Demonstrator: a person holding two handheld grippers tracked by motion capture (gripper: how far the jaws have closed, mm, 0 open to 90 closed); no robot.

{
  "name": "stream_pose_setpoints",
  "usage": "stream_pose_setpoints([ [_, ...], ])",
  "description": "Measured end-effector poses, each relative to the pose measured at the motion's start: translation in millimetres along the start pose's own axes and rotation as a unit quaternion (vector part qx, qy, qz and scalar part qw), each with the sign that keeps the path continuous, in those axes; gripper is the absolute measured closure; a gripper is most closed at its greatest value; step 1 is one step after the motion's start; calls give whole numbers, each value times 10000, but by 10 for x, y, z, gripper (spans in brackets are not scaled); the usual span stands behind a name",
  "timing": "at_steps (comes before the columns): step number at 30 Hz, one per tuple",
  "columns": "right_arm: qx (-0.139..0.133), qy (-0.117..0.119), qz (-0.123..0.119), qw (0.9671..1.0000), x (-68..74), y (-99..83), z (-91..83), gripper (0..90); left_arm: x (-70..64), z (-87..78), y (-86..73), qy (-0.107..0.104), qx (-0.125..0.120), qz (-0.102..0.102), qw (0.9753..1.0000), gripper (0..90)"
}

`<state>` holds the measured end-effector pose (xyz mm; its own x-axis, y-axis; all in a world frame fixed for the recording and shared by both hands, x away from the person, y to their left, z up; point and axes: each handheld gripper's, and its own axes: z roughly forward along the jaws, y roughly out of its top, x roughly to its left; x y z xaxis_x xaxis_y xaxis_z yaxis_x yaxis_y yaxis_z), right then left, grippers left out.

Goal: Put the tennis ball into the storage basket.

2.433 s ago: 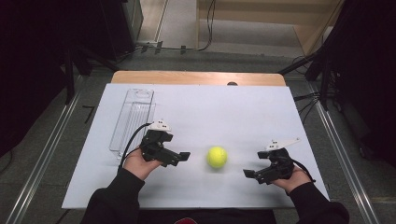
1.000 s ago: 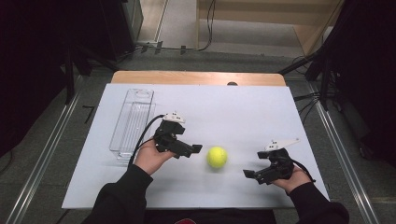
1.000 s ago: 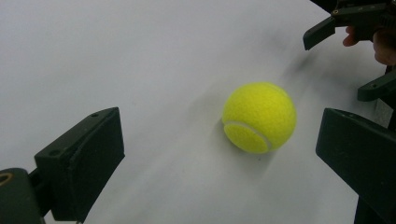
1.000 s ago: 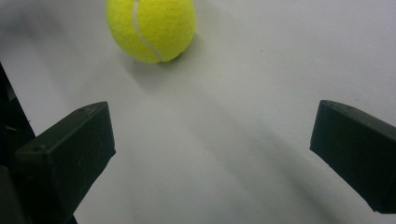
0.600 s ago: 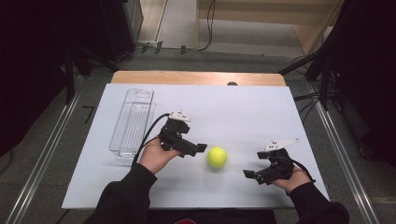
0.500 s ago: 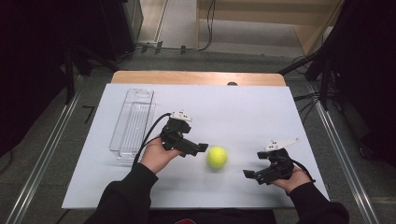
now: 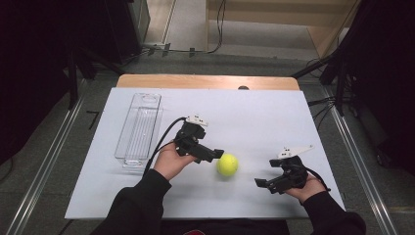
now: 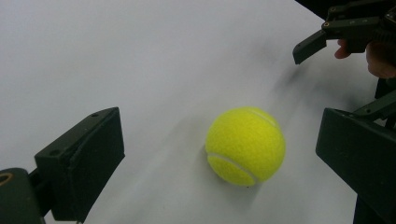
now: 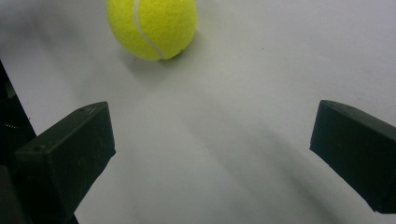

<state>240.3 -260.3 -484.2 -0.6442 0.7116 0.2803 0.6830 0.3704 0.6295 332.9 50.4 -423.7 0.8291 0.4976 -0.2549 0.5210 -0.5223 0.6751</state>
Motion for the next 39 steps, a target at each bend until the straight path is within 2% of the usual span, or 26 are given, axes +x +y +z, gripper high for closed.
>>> stream_pose_setpoints([
  [15,9,8,-1,10000,2,-1,2,0,-80,148,95,-27,16,48,10000,15],
  [20,12,6,6,10000,4,-1,2,0,-101,184,116,27,9,64,10000,37],
  [26,19,16,-11,10000,7,0,7,0,-119,250,147,-24,31,86,10000,37],
  [39,18,13,-8,10000,5,-1,7,0,-135,301,137,41,79,164,9998,37],
])
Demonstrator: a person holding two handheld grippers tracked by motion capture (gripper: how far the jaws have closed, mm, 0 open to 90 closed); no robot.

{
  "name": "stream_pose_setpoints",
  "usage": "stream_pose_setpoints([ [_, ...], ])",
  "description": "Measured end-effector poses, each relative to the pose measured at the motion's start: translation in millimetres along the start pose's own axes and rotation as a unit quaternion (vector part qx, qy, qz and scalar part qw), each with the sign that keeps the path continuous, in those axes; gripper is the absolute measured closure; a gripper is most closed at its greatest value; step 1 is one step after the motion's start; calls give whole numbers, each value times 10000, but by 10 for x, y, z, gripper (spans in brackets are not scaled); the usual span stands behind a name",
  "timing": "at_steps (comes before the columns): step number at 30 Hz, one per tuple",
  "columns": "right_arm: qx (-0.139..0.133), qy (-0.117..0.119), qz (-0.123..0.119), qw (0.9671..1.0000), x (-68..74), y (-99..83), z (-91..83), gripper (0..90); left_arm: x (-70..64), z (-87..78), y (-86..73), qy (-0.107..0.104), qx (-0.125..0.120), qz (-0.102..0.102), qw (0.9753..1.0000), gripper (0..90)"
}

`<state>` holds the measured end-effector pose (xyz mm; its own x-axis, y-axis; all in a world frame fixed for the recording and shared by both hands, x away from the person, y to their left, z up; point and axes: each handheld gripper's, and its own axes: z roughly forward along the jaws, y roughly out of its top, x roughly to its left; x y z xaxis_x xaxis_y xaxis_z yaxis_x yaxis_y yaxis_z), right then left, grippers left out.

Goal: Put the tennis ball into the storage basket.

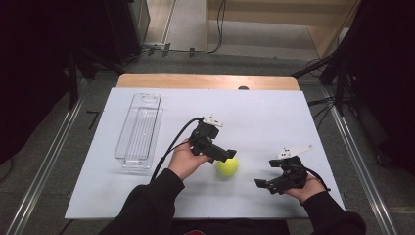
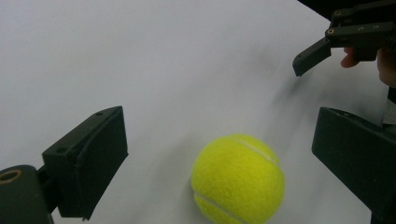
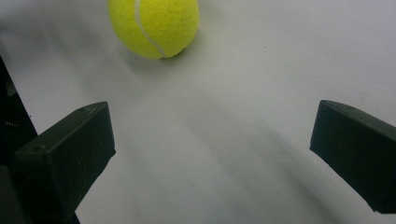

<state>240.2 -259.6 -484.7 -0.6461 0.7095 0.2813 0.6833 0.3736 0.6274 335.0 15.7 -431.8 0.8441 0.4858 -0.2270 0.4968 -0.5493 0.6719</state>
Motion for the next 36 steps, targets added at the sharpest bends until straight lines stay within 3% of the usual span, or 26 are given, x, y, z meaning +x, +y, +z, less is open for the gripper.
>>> stream_pose_setpoints([
  [16,22,3,-1,10000,1,0,4,0,-47,77,-39,-48,69,122,9999,37],
  [36,48,7,-26,10000,0,-1,11,0,-93,220,-110,-199,240,100,9995,38],
])
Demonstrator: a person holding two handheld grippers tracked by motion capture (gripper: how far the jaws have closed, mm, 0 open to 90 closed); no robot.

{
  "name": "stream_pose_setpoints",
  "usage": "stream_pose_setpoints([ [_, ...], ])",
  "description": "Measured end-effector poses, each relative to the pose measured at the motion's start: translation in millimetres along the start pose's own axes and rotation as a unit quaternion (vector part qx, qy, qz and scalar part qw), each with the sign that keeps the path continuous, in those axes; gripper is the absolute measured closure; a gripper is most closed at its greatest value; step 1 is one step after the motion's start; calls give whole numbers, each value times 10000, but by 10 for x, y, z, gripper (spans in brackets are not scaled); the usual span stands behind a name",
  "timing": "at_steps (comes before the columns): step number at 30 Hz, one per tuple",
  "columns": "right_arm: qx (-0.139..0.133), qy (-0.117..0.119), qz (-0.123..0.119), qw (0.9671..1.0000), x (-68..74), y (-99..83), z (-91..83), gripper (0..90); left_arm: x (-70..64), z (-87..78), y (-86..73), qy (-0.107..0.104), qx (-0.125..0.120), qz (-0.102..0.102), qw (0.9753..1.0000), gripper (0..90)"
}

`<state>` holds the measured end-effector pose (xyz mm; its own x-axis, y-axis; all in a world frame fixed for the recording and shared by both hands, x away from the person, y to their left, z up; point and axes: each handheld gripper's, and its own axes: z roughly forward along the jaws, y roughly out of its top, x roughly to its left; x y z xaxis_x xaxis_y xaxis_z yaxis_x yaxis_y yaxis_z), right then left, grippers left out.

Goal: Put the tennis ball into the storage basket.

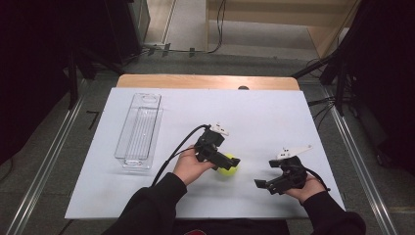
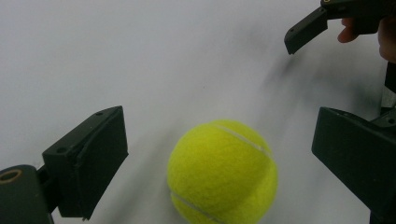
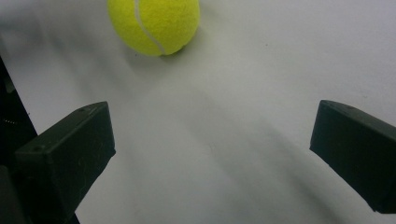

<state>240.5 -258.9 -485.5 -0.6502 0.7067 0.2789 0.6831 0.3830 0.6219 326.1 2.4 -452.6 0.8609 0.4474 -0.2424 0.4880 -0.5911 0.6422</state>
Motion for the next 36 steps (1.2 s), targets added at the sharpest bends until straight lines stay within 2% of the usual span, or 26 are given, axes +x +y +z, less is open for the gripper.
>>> stream_pose_setpoints([
  [18,43,-1,-30,10000,8,-3,2,0,-26,137,-80,-56,247,95,9996,38],
  [24,71,-6,-33,10000,11,-4,4,0,-7,201,-124,-142,343,60,9993,37],
  [28,61,-14,-42,10000,9,-4,4,0,-14,232,-145,-122,434,126,9989,37],
  [36,66,-1,-45,10000,12,-5,3,0,-20,303,-214,-91,550,132,9984,38],
])
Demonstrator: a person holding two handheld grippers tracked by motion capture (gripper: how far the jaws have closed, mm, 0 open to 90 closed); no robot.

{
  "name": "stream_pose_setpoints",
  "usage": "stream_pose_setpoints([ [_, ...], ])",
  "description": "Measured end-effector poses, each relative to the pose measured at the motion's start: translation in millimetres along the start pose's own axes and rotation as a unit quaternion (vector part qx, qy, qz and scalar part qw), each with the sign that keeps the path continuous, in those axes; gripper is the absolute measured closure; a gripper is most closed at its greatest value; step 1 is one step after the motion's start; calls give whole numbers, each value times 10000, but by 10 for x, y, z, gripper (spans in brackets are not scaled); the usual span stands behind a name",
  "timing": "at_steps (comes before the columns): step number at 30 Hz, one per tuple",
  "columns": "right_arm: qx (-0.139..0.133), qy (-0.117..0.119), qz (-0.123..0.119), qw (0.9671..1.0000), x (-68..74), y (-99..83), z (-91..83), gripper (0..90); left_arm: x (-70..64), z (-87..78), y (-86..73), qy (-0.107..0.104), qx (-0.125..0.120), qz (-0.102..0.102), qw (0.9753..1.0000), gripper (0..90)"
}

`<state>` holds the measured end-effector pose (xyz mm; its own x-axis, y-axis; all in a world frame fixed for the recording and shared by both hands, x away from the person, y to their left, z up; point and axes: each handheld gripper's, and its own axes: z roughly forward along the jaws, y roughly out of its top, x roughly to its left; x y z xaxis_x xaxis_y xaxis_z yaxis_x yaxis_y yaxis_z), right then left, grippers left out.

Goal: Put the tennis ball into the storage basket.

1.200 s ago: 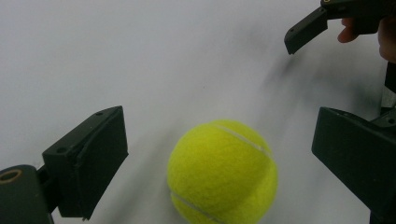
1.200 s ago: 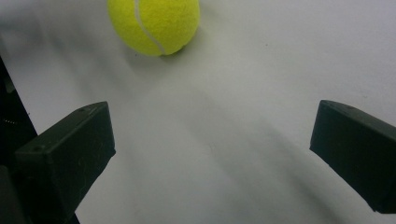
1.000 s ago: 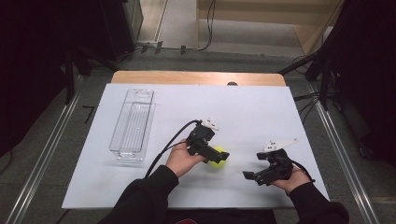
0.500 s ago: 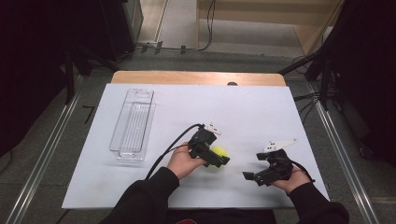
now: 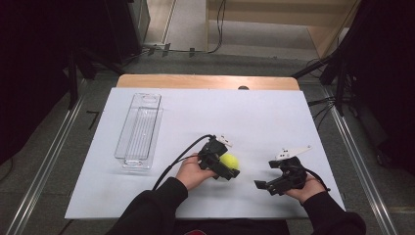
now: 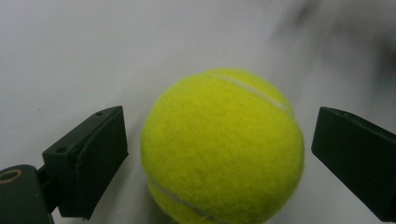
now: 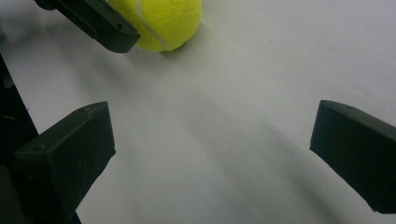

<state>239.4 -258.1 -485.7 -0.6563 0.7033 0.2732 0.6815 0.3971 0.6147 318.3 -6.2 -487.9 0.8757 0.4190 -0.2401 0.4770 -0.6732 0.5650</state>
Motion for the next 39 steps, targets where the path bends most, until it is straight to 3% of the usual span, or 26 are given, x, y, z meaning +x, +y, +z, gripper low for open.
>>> stream_pose_setpoints([
  [2,7,0,-9,10000,-1,0,0,0,-8,14,-10,92,-23,-33,9999,58],
  [9,14,-11,-15,10000,2,-2,2,0,-27,45,-40,37,36,49,10000,73],
  [21,28,-12,-21,10000,6,-2,5,0,-48,91,-81,187,93,177,9996,77],
  [29,29,-14,-21,10000,8,-1,7,0,-47,69,-101,312,11,213,9993,172],
  [32,31,-20,-24,10000,7,-2,7,0,-38,55,-107,243,-18,213,9995,245],
  [39,32,-24,-27,10000,9,-2,7,0,-53,58,-111,266,-44,289,9992,252],
])
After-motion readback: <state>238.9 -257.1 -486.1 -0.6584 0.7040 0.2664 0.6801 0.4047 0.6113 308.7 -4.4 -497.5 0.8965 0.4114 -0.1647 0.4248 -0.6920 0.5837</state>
